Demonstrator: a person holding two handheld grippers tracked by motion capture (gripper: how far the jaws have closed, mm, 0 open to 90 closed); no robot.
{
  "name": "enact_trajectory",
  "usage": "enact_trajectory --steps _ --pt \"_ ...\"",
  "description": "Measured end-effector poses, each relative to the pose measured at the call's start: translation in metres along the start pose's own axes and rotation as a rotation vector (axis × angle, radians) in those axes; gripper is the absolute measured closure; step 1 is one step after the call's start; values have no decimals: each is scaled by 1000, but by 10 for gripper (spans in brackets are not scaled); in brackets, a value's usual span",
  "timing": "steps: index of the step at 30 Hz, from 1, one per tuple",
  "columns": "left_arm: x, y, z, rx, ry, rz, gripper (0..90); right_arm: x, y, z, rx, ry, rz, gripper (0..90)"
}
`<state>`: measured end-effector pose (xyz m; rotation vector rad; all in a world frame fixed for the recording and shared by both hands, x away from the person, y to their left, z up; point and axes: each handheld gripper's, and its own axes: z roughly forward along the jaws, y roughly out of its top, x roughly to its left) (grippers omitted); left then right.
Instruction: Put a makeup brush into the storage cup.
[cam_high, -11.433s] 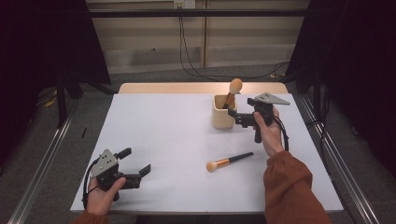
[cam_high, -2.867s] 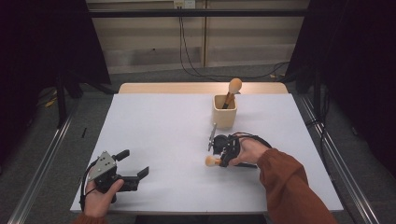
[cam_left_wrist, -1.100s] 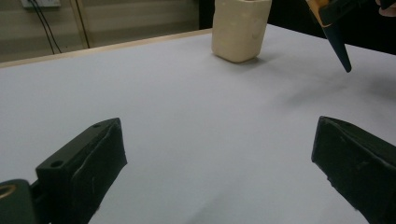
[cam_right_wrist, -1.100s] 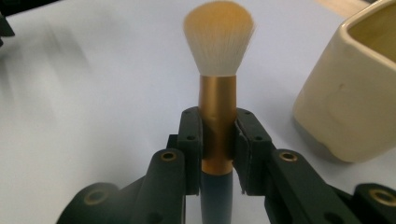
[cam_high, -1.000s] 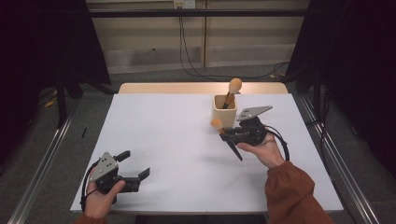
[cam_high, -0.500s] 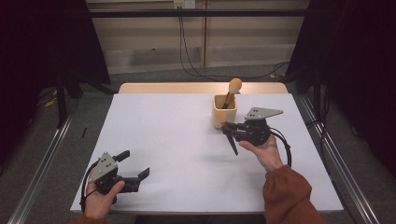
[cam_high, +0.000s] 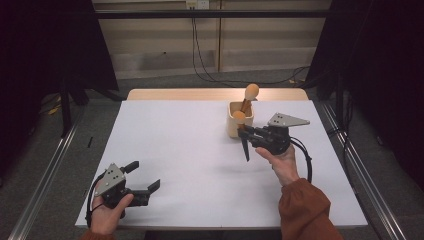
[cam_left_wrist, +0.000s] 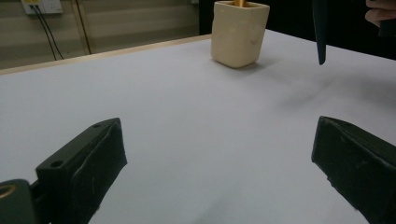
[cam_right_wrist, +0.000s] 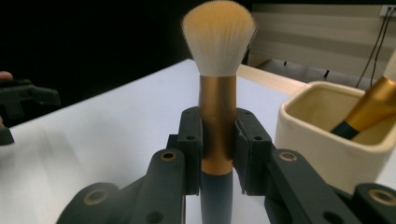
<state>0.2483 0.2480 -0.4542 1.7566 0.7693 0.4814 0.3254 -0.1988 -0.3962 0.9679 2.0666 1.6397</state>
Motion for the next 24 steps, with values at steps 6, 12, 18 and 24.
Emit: enact_trajectory --steps 6,12,18,24 --pt "0 0 1 -1 -3 -8 27 0 9 3 -43 -1 14 743" --pt "0 0 1 -9 -6 -17 27 -7 15 8 -71 -28 40 743" --pt "-1 1 2 -7 -13 -24 27 -11 24 9 -82 -41 41 743" --pt "-2 1 3 -10 -14 -25 27 -12 36 9 -108 -54 27 743"
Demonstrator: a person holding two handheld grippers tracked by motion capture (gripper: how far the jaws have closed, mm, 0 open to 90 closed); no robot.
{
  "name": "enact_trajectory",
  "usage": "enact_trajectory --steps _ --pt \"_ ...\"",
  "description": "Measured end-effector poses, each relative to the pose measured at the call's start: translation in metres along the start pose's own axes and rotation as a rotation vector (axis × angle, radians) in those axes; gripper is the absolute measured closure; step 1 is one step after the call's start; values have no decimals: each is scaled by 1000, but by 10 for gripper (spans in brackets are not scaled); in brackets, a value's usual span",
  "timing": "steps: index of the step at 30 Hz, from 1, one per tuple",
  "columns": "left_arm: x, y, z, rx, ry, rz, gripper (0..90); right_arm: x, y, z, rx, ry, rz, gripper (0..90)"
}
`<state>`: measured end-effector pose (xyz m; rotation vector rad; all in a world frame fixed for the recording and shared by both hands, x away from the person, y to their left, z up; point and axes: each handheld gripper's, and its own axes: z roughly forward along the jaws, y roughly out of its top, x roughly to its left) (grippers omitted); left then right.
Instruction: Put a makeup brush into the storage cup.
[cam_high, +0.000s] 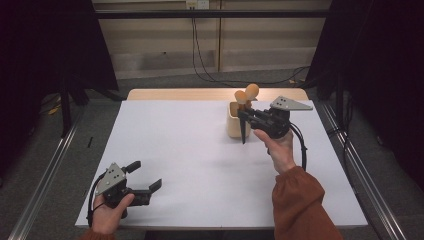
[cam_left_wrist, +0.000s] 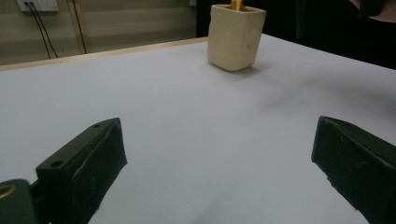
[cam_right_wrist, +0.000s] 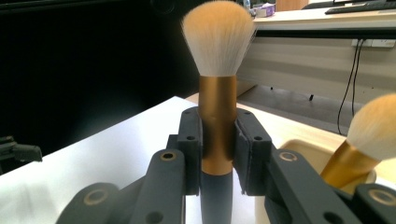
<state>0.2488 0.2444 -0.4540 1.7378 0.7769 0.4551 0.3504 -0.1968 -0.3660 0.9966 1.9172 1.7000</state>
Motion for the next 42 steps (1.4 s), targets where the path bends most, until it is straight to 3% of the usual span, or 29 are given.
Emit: enact_trajectory --steps 13,42 --pt "3 0 -1 -6 7 -9 27 -7 25 1 -29 -33 -15 743" --pt "4 1 0 -7 7 -13 27 -23 50 20 -69 -77 -35 743"
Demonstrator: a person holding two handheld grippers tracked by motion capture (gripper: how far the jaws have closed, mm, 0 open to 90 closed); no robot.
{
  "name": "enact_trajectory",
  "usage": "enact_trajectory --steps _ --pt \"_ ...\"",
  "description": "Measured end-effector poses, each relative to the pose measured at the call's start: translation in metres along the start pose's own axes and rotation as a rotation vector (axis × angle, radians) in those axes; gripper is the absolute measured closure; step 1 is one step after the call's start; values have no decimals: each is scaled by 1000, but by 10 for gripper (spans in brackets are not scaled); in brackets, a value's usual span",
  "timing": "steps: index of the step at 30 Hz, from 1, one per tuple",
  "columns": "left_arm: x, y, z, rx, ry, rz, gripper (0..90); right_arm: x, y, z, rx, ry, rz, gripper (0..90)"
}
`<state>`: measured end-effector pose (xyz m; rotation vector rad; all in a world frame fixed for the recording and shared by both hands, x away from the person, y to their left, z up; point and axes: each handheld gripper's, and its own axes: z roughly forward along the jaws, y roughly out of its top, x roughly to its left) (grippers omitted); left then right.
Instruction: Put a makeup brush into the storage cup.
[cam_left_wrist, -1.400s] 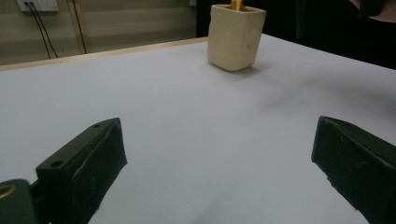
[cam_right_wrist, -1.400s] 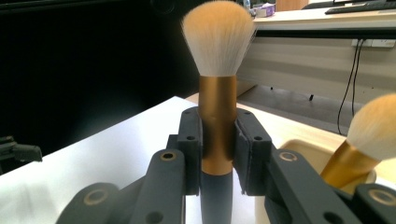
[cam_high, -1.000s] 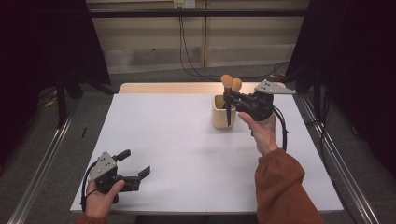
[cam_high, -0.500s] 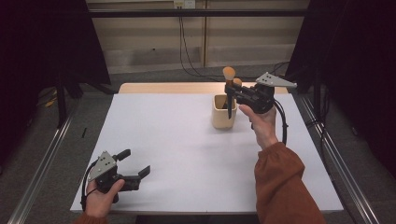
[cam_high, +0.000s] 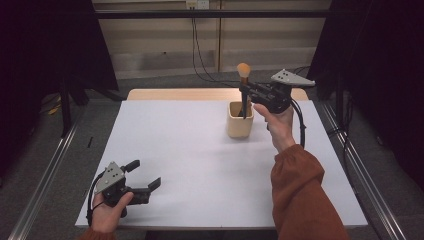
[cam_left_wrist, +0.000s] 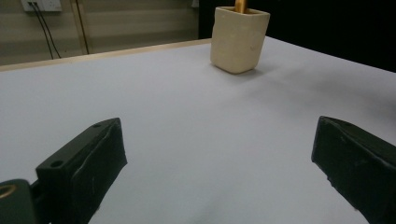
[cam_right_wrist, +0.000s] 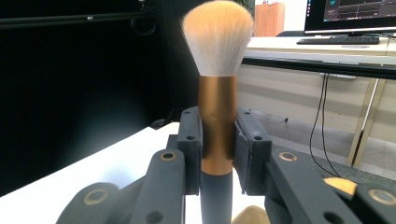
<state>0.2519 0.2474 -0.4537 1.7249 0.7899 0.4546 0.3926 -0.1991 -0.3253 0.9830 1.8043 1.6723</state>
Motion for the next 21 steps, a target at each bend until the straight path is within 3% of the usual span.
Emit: enact_trajectory --steps 10,21 --pt "1 0 1 1 -7 1 27 -1 5 7 -5 -10 -14 742" --pt "2 0 3 4 -16 0 27 -14 -5 22 16 -51 -17 742"
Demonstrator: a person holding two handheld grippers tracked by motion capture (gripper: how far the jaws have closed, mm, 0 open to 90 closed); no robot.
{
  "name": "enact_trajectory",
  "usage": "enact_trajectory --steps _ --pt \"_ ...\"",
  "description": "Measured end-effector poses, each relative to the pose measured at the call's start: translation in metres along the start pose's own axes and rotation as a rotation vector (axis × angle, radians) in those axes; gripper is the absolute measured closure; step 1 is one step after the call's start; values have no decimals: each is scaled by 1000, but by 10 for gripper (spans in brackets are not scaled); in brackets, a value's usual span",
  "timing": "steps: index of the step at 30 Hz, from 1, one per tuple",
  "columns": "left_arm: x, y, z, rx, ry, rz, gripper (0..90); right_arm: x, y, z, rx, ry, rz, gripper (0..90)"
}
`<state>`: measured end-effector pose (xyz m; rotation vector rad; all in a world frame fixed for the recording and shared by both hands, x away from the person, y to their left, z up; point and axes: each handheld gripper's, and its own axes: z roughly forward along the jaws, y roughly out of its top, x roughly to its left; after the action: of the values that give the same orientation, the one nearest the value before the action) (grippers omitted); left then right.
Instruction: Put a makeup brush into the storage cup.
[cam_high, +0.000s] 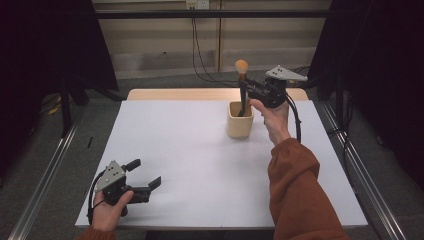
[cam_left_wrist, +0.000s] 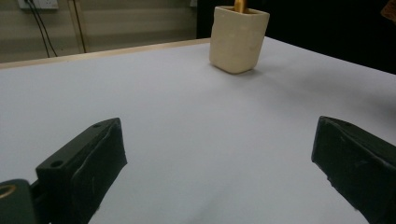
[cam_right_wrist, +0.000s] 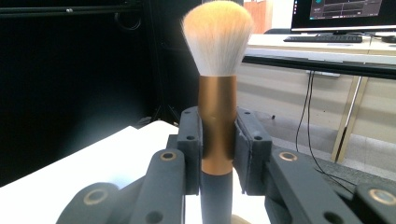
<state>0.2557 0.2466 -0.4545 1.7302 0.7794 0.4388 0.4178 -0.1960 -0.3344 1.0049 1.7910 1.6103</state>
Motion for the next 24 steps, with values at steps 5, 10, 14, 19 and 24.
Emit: enact_trajectory --steps 5,10,14,19,24 --pt "-1 0 0 -1 -2 4 27 -4 -6 4 21 -10 10 742" --pt "-1 0 1 -1 0 5 27 -8 -11 7 33 -6 7 742" --pt "0 0 1 1 1 7 27 -11 -16 11 37 -11 7 742" --pt "0 0 0 0 0 7 27 -13 -22 11 50 -12 6 742" --pt "-1 0 2 5 -4 7 27 -16 -28 10 70 -12 13 742"
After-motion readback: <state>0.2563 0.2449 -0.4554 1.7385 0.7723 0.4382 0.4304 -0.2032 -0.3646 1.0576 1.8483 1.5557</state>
